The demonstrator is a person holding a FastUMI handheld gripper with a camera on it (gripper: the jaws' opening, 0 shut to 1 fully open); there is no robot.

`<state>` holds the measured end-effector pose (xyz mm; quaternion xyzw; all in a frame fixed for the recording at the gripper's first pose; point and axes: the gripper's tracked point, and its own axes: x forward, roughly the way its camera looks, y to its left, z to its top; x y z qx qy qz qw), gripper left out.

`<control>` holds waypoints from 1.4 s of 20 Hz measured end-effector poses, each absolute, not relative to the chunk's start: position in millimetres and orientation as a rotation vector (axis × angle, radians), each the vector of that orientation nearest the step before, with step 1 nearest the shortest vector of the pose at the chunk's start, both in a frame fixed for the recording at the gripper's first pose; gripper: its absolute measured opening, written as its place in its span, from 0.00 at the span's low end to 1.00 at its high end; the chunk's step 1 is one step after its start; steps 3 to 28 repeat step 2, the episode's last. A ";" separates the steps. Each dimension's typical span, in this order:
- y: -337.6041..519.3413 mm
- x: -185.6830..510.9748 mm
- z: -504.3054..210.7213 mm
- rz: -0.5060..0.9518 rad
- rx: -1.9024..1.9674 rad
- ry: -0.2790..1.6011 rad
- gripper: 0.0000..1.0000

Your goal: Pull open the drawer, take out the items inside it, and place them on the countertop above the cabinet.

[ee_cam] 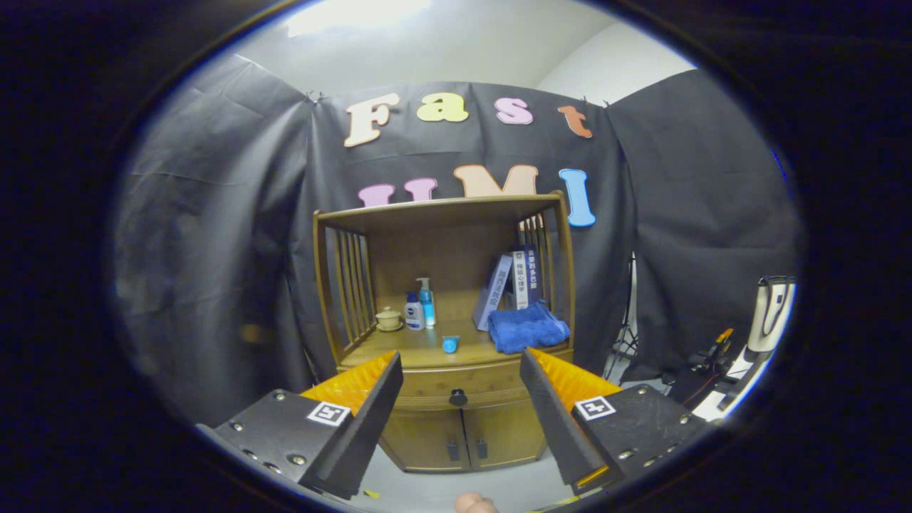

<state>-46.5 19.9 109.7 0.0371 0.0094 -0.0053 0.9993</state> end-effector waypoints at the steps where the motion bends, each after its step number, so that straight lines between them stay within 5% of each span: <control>1: 16.6 -46.3 108.7 -0.013 0.078 0.019 0.99; 28: 13.4 -46.3 108.0 -0.017 0.083 0.021 0.99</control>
